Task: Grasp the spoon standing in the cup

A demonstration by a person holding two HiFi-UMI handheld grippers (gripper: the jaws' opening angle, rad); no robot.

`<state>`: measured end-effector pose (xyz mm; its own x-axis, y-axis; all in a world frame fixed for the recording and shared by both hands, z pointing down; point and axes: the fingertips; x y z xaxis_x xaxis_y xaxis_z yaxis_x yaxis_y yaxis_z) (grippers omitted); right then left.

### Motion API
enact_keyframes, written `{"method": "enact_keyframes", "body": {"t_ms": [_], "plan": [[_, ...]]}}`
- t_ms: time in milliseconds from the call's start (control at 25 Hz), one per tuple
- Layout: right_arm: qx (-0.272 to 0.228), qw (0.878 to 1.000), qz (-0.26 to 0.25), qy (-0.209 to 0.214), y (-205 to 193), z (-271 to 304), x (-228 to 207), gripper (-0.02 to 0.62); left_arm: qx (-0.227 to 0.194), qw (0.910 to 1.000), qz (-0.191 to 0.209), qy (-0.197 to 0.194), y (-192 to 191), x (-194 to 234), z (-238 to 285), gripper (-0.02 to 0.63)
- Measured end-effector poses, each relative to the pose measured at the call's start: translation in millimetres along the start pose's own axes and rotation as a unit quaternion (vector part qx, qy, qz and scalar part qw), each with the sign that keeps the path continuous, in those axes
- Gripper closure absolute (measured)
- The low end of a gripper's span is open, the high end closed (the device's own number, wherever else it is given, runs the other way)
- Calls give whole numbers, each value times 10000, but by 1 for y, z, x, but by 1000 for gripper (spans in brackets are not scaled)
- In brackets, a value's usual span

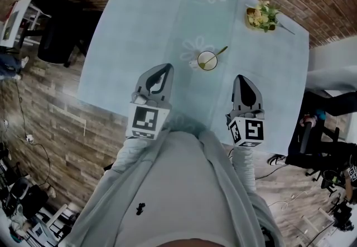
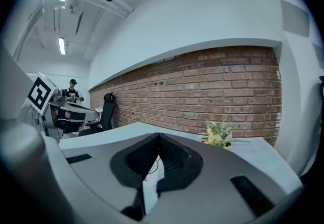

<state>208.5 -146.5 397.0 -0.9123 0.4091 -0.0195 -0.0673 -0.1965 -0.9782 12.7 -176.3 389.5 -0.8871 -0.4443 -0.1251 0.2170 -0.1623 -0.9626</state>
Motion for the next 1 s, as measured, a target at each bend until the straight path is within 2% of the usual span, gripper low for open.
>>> {"method": "enact_keyframes", "body": {"t_ms": [400, 840, 880, 920, 1000], "plan": [[32, 10000, 73, 0, -1, 8, 0, 580, -11, 9998, 33, -181, -3, -5, 6, 589], [216, 9992, 204, 279, -11, 30, -5, 575, 37, 9998, -39, -195, -8, -5, 12, 589], [240, 9989, 245, 315, -12, 33, -4, 554, 42, 9998, -49, -195, -8, -5, 12, 588], [258, 9986, 298, 343, -13, 36, -5, 501, 48, 9998, -53, -197, -9, -5, 13, 589], [280, 9981, 405, 368, -16, 41, -5, 477, 64, 9997, -50, -213, -10, -6, 14, 589]]}}
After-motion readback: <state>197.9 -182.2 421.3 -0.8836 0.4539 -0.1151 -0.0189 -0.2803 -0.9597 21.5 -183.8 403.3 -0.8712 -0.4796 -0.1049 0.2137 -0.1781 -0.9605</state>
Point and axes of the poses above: the fingertips, and each gripper's own axes: z forward along the fingers, x to its left, y out of its top, and after that the axes turned 10 degrees about y, right-handed
